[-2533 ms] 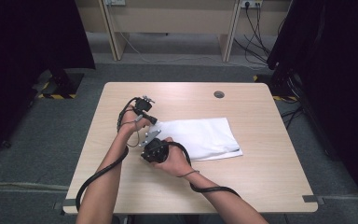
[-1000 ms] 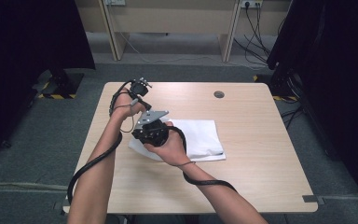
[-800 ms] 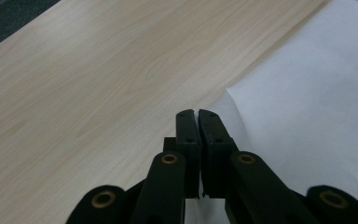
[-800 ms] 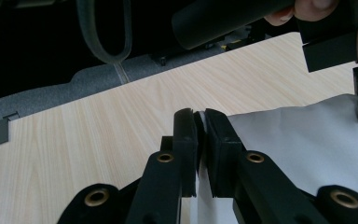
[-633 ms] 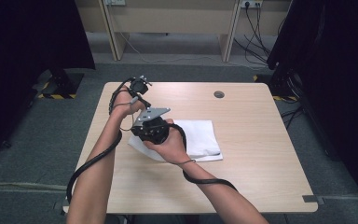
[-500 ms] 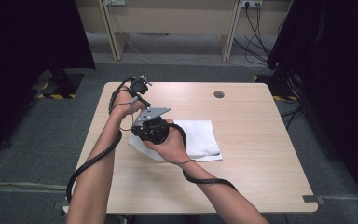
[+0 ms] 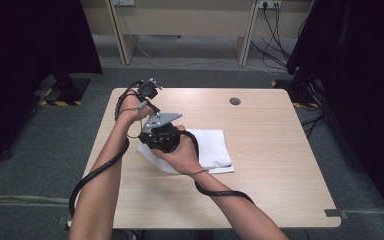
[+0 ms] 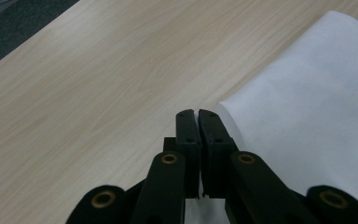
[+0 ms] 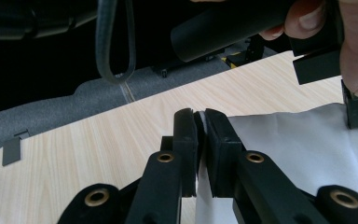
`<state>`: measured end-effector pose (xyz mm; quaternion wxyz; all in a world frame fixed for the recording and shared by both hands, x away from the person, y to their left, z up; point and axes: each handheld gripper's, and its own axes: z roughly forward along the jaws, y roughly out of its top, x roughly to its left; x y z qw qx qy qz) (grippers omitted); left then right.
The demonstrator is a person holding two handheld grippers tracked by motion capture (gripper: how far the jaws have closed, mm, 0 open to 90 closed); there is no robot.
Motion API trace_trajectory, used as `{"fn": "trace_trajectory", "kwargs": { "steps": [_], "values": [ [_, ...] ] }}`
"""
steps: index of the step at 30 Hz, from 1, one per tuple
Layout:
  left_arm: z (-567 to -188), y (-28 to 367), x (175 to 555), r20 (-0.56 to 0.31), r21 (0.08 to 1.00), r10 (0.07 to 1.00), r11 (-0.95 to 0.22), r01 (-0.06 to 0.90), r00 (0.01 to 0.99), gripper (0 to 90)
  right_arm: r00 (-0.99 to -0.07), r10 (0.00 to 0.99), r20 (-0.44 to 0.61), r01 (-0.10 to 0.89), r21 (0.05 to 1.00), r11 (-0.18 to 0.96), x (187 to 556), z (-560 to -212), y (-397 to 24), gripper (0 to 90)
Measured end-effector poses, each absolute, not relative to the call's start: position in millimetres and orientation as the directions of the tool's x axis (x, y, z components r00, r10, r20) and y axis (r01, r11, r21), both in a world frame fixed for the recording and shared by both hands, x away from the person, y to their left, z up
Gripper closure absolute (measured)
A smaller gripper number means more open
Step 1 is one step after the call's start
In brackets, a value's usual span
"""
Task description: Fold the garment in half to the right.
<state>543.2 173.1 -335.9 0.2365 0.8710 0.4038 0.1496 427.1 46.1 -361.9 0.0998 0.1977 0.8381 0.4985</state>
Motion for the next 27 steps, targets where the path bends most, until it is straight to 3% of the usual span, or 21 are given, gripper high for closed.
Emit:
{"fn": "trace_trajectory", "kwargs": {
  "steps": [10, 19, 27],
  "values": [
    [-338, 176, 543, 0.066, 0.529, 0.776, -0.560, 0.637, 0.627, 86.8, -0.903, 0.429, 0.015, 0.224, 0.868, 0.443, 427, -363, 51, 84.1],
    [-365, 190, 546, 0.076, 0.504, 0.798, -0.548, 0.667, 0.598, 86.7, -0.900, 0.434, 0.036, 0.261, 0.843, 0.471, 434, -383, 60, 83.5],
    [-392, 213, 544, 0.095, 0.468, 0.819, -0.539, 0.700, 0.566, 86.6, -0.903, 0.425, 0.057, 0.280, 0.830, 0.483, 435, -399, 69, 73.3]
  ]
}}
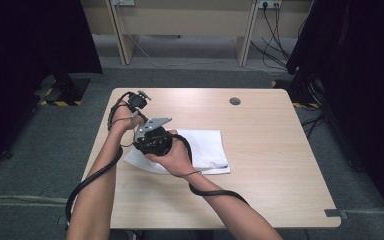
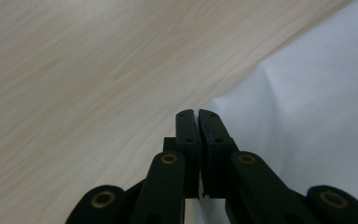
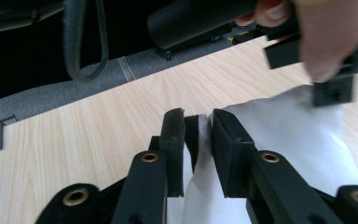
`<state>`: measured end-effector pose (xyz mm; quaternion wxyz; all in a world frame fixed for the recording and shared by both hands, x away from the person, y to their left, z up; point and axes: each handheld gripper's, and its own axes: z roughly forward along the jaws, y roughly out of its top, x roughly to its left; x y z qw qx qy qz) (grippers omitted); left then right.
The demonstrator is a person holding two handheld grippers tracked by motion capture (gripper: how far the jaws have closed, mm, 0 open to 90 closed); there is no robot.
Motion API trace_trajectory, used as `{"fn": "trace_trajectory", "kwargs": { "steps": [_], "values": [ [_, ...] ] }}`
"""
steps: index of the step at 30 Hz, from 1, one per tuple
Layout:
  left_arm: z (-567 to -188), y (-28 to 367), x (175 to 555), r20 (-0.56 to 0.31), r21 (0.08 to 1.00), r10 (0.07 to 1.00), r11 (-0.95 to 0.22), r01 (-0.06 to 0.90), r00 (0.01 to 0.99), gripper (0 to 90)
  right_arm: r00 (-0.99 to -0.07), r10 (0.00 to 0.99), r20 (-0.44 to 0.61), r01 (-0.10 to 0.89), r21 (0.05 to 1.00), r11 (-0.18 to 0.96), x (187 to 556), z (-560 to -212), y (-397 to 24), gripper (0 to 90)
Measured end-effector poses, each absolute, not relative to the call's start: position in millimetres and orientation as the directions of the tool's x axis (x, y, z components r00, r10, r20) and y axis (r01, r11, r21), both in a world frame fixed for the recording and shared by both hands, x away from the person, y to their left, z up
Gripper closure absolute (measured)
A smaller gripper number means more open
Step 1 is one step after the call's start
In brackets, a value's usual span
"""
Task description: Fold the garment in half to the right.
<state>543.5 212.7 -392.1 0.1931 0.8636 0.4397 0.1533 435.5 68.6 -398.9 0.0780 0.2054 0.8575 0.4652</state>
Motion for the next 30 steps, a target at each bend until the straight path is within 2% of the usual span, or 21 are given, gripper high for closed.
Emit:
{"fn": "trace_trajectory", "kwargs": {
  "steps": [8, 16, 30],
  "values": [
    [-422, 235, 536, 0.068, 0.459, 0.843, -0.501, 0.734, 0.533, 86.4, -0.916, 0.399, 0.049, 0.274, 0.802, 0.530, 430, -411, 74, 69.2],
    [-437, 248, 529, 0.045, 0.467, 0.846, -0.487, 0.738, 0.531, 86.1, -0.951, 0.308, 0.020, 0.219, 0.746, 0.629, 419, -432, 101, 61.5],
    [-446, 257, 525, 0.016, 0.473, 0.848, -0.473, 0.743, 0.529, 86.0, -0.976, 0.219, -0.018, 0.152, 0.665, 0.732, 407, -463, 134, 54.0]
  ]
}}
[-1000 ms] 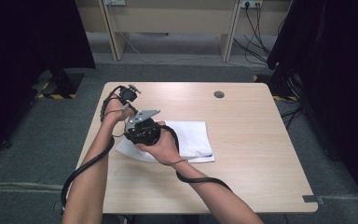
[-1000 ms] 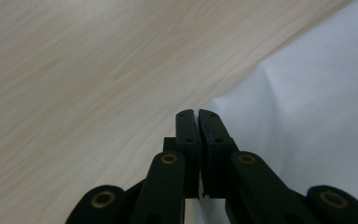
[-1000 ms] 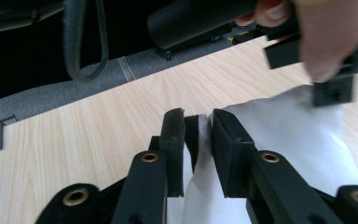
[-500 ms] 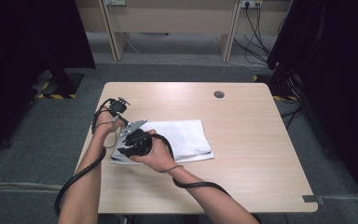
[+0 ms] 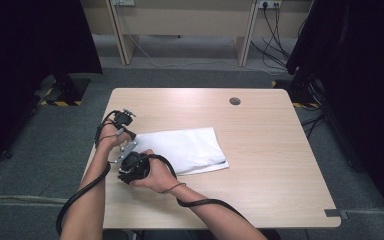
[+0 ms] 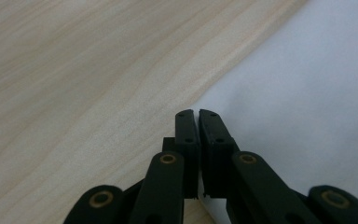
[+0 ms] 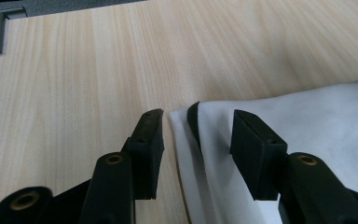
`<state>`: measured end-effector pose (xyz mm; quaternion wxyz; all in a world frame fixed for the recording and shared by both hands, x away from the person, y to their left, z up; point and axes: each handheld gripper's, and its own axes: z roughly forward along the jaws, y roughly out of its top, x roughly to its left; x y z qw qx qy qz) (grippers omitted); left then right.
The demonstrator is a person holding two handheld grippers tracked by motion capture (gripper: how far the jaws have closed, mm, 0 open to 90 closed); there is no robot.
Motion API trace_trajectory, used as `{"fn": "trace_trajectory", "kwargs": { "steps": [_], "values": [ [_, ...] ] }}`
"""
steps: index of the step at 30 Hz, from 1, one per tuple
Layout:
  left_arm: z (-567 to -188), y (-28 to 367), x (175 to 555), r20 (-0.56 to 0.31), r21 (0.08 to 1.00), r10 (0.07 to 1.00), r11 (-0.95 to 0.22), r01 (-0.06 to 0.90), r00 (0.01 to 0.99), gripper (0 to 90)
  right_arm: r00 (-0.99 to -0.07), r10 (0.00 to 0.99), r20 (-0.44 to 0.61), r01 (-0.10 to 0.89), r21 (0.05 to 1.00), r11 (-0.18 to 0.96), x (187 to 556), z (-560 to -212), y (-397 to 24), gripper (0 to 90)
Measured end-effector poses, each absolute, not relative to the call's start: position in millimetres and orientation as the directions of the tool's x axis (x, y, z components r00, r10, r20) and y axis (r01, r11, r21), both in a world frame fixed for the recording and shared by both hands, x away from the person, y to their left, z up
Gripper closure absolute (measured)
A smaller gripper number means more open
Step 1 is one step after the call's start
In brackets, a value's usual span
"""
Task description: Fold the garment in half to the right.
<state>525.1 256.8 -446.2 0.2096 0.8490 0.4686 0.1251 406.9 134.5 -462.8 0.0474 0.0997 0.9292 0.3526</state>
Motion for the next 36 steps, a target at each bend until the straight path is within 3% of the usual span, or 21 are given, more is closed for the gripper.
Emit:
{"fn": "trace_trajectory", "kwargs": {
  "steps": [9, 18, 23, 36],
  "values": [
    [-446, 259, 524, 0.009, 0.472, 0.848, -0.471, 0.745, 0.530, 86.0, -0.975, 0.218, -0.034, 0.145, 0.645, 0.751, 409, -471, 140, 55.7],
    [-445, 259, 523, 0.004, 0.465, 0.847, -0.472, 0.749, 0.531, 86.1, -0.966, 0.248, -0.068, 0.140, 0.671, 0.728, 412, -475, 138, 82.1],
    [-441, 257, 522, 0.006, 0.461, 0.847, -0.474, 0.750, 0.531, 86.4, -0.956, 0.287, -0.061, 0.175, 0.667, 0.724, 409, -472, 140, 83.7],
    [-404, 242, 524, 0.042, 0.469, 0.833, -0.504, 0.725, 0.552, 86.9, -0.935, 0.354, 0.004, 0.233, 0.761, 0.606, 410, -437, 121, 84.0]
  ]
}}
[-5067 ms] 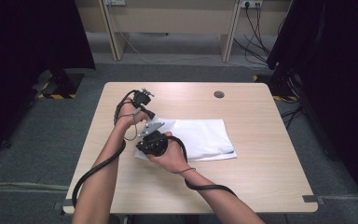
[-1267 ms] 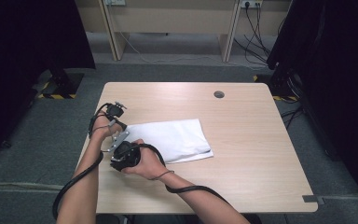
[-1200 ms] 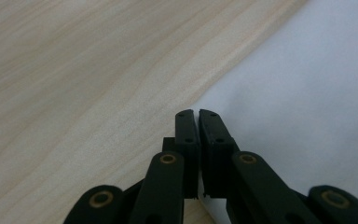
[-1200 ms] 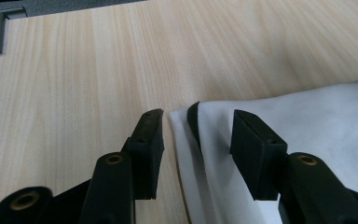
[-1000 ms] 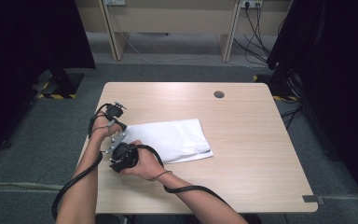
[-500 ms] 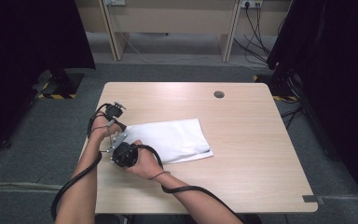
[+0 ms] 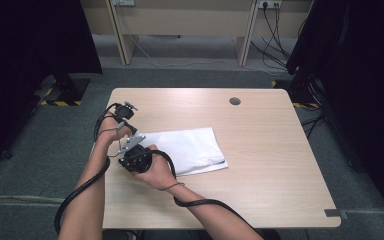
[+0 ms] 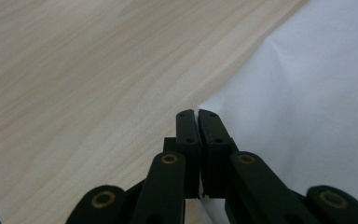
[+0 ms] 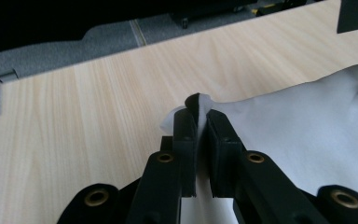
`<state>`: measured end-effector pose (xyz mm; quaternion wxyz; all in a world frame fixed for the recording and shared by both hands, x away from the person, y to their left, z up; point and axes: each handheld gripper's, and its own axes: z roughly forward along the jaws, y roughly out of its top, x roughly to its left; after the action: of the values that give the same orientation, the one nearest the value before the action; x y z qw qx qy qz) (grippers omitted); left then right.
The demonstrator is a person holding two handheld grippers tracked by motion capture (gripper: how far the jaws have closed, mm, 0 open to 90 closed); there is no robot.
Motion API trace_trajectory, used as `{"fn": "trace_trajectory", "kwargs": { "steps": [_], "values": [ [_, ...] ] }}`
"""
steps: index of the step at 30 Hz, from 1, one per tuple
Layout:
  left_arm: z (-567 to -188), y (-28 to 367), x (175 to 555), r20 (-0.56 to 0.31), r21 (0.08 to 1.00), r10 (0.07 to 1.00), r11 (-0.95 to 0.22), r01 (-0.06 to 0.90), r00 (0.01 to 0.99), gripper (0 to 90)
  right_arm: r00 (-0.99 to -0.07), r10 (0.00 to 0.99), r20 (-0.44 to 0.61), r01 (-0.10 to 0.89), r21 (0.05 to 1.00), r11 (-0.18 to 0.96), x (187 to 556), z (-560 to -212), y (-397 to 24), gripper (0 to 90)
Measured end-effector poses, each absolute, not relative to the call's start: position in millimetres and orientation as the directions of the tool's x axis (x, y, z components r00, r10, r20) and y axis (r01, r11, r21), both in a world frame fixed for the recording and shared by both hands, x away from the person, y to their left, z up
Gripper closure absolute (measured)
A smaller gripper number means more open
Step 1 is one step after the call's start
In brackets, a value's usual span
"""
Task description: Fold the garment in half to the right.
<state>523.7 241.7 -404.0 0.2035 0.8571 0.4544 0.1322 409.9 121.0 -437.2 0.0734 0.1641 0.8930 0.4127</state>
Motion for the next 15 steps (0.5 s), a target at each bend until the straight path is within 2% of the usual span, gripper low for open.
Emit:
{"fn": "trace_trajectory", "kwargs": {
  "steps": [15],
  "values": [
    [-369, 218, 530, 0.095, 0.460, 0.807, -0.555, 0.693, 0.583, 86.9, -0.919, 0.394, 0.026, 0.242, 0.826, 0.510, 414, -396, 97, 84.1]
  ]
}}
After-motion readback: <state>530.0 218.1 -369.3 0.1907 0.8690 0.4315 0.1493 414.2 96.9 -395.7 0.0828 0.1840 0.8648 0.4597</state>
